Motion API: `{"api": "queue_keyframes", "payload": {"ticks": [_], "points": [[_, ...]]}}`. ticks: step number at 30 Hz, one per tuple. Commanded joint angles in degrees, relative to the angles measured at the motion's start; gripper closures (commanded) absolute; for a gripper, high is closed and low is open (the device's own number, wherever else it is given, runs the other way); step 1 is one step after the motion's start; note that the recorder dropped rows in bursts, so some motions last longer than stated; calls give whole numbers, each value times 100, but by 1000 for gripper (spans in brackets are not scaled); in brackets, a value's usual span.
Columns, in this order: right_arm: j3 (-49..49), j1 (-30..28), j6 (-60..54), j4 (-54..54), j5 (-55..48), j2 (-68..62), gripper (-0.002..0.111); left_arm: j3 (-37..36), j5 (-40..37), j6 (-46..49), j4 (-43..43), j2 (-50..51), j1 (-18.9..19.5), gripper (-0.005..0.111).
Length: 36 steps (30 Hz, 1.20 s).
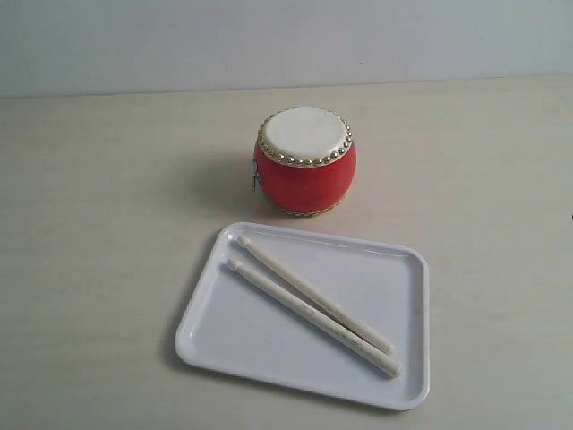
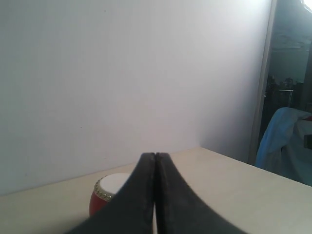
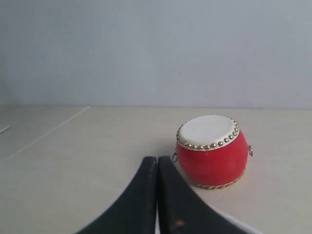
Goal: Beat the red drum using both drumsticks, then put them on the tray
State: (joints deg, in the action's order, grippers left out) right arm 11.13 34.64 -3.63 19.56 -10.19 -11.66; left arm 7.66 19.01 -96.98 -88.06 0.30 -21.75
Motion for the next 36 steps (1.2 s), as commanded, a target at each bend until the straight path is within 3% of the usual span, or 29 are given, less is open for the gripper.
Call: {"api": "queue_keyframes", "payload": {"ticks": [1,17,22,25,27,31,36], "points": [[-14,3,143,6,88,39,108,-30,36,-23,-27,-30,9,107],[-14,3,143,25,137,39,108,-30,49,-35,-27,-30,60,107],[-14,3,143,25,137,39,108,-104,386,-255,58,-30,945,107],[-14,3,143,25,137,39,108,-365,297,-267,236,-30,1776,107],[-14,3,143,25,137,39,108,-618,49,-256,349,-30,2134,107],[-14,3,143,10,137,39,108,-766,-743,-244,695,-30,2147,107],[-14,3,143,10,137,39,108,-766,-1032,-225,789,-30,2131,107]]}}
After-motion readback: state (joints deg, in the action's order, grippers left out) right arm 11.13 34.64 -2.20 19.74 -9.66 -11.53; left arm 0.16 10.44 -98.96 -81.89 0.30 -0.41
